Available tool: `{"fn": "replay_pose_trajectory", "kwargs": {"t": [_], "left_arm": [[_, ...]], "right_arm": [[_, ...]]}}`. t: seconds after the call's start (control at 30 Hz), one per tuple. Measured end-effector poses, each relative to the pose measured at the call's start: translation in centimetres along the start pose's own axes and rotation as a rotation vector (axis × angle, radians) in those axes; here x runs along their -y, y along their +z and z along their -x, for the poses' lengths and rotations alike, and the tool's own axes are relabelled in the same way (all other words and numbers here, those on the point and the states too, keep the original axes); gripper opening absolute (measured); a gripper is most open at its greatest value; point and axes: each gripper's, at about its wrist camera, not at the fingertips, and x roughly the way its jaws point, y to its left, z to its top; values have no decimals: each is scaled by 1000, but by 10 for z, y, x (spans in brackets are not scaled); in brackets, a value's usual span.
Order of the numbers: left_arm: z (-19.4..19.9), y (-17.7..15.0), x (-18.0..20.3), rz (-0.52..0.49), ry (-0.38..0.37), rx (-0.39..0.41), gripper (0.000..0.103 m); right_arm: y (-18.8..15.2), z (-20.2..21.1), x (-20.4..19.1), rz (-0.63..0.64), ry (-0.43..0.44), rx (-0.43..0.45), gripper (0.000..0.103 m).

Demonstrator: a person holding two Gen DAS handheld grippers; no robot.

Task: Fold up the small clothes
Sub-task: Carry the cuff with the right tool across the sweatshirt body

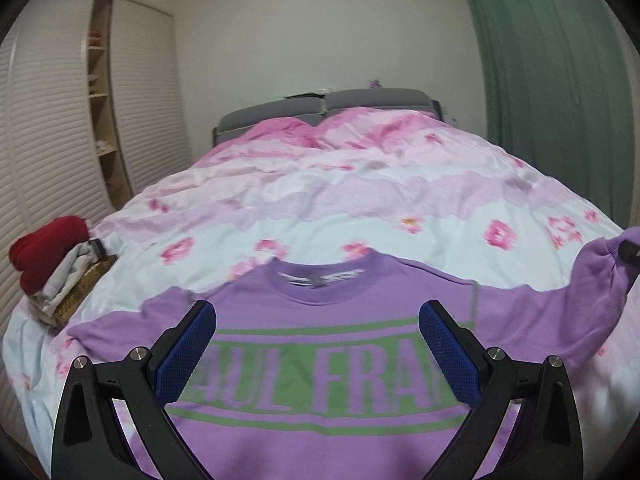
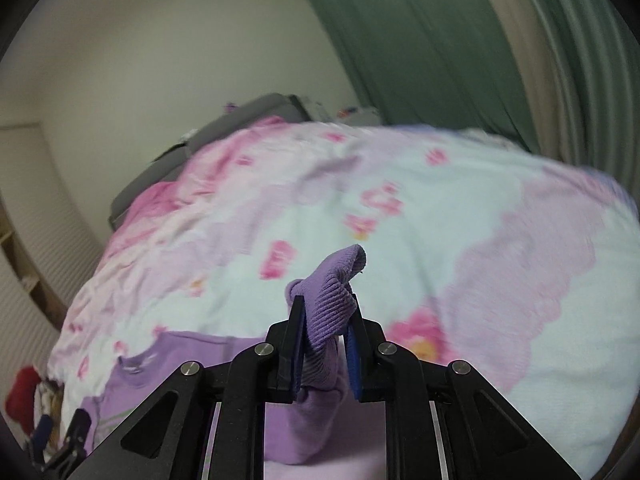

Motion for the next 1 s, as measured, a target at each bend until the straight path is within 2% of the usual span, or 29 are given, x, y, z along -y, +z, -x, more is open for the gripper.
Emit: {"fn": "replay_pose_trajectory", "kwargs": {"t": [0.17,0.3,0.5,0.63,0.77,0.87,1.0], "left_arm": [[2,3,-53,60,64,14,103],[5,1,-94,99,119,17,103],[6,-8,-154,143,212,10,103],[1,-19,-184,158,256,-20,103],[-3,-28,-201,168,282,-43,103],[-6,-29,-211,180,287,-57,103],[-5,-29,-217,162,301,-42,103]], "right_arm": [[-4,4,-75,116,85,34,19],[-16,-2,-130,188,159,27,19],[-69,-32,-230,387,224,-19,19],[-118,-56,-280,517,207,-85,19],[-165,-82,-305,591,183,-184,19],[-185,-92,-310,592,182,-241,20],[-201,-99,-316,597,219,-314,29]]}}
